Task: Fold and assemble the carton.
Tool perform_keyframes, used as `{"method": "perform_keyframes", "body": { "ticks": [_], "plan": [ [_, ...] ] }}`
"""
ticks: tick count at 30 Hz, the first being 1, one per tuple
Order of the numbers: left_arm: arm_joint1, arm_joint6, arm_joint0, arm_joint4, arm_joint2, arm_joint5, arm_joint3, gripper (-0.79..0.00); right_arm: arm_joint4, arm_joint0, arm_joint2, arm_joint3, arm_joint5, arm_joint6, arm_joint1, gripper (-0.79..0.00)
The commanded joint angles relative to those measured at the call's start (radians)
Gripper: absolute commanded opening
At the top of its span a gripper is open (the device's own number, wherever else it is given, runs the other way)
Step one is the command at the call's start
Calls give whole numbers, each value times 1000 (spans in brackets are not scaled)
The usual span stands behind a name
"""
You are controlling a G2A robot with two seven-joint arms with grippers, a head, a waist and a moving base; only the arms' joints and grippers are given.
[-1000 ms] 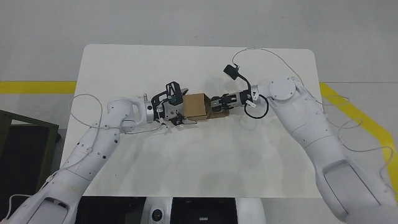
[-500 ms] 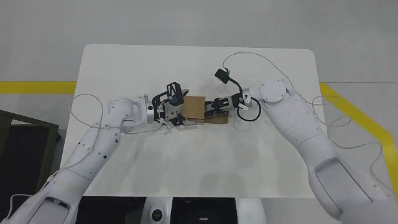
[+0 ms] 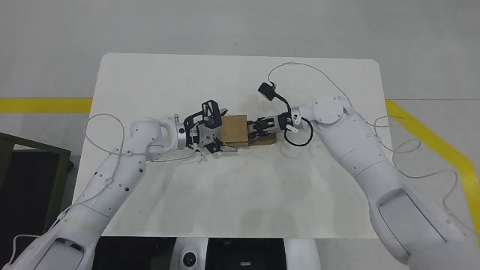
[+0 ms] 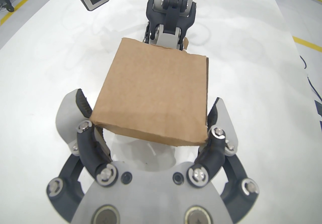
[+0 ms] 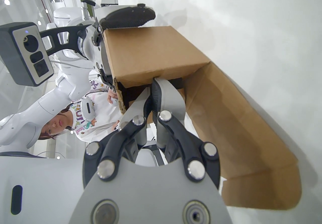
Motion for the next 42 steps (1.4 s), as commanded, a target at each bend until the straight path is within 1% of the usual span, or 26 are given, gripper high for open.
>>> {"method": "perform_keyframes", "body": {
  "ticks": [1,5,10,11,12,18,20,21,22,24,25,27,31,34,42],
  "plan": [
    [0,0,2,-2,-2,0,-1,0,-9,0,12,-4,7,3,8,-785],
    [0,1,4,-4,-6,-1,-4,0,-36,-12,46,-43,33,5,31,-785],
    [-1,0,5,-6,-10,1,-7,0,-84,-50,120,-120,71,-5,77,-785],
    [-1,0,6,-7,-11,2,-7,0,-96,-61,137,-140,82,-8,88,-773],
    [-1,0,7,-7,-12,2,-7,0,-109,-72,156,-158,91,-8,99,-736],
    [-3,-3,11,-12,-12,2,-9,0,-185,-146,250,-281,141,-3,153,-570],
    [-4,-6,12,-12,-12,1,-9,0,-209,-166,272,-308,153,-8,166,-548],
    [-4,-7,13,-12,-12,1,-9,0,-222,-172,277,-323,152,1,170,-597],
    [-4,-7,13,-12,-13,1,-9,0,-222,-178,281,-336,156,3,173,-634],
    [-4,-10,14,-14,-14,1,-9,0,-254,-184,282,-354,169,-12,178,-576],
    [-5,-11,14,-15,-14,1,-9,0,-269,-186,283,-364,171,-24,179,-570],
    [-4,-12,14,-15,-16,-1,-9,0,-302,-191,281,-384,183,-40,183,-523],
    [-4,-16,16,-15,-21,-3,-10,0,-339,-200,275,-415,216,-38,188,-477],
    [-4,-18,18,-13,-23,-6,-11,0,-337,-208,275,-422,224,-38,190,-446],
    [-5,-18,20,-15,-26,-6,-15,0,-293,-212,244,-410,209,-38,182,-437]
  ]
}}
